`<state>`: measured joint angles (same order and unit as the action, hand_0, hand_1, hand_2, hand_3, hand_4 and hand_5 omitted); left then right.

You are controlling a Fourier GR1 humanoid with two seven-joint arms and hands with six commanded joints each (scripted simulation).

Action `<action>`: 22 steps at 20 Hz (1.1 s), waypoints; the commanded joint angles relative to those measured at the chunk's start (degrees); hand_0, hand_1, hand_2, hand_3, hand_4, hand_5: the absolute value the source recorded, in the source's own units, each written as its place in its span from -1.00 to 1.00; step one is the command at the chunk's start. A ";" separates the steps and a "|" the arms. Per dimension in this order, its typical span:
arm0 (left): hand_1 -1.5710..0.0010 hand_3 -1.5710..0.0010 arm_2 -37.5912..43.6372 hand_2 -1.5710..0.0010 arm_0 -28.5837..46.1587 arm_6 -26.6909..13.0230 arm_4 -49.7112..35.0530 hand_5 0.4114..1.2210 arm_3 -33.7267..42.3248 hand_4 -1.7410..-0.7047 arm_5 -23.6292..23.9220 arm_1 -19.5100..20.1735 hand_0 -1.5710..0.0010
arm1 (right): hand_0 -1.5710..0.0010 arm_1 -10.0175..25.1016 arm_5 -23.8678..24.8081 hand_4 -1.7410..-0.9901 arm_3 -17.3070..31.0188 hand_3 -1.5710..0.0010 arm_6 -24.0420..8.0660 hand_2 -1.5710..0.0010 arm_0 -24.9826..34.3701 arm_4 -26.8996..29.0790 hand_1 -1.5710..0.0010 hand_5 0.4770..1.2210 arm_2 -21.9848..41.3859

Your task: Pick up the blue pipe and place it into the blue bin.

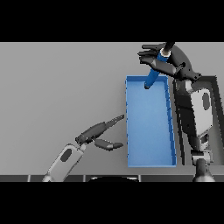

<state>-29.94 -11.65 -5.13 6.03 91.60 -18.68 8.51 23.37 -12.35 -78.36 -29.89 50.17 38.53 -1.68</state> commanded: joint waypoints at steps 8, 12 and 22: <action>1.00 1.00 -0.72 1.00 0.25 -0.10 0.25 -0.87 -0.33 0.66 0.25 -1.11 1.00 | -1.00 1.42 6.04 -1.00 0.59 -1.00 -5.05 -1.00 -14.05 -2.07 -1.00 0.73 6.37; 1.00 1.00 -0.18 1.00 -0.21 -0.59 0.00 -0.88 -0.04 0.65 0.60 -1.13 1.00 | -1.00 5.15 6.45 -0.60 3.09 -1.00 -5.05 -1.00 -18.48 -0.54 -1.00 0.71 13.26; 1.00 1.00 -0.43 1.00 0.47 -1.67 -0.49 -0.90 1.03 0.64 0.28 -0.99 1.00 | 0.65 18.10 12.10 0.50 10.40 0.76 -4.99 0.70 -10.38 13.00 0.69 0.34 42.82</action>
<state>-30.37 -11.17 -6.77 5.54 92.64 -18.40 7.53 41.49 -0.26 -67.96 -34.95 39.80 51.53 41.13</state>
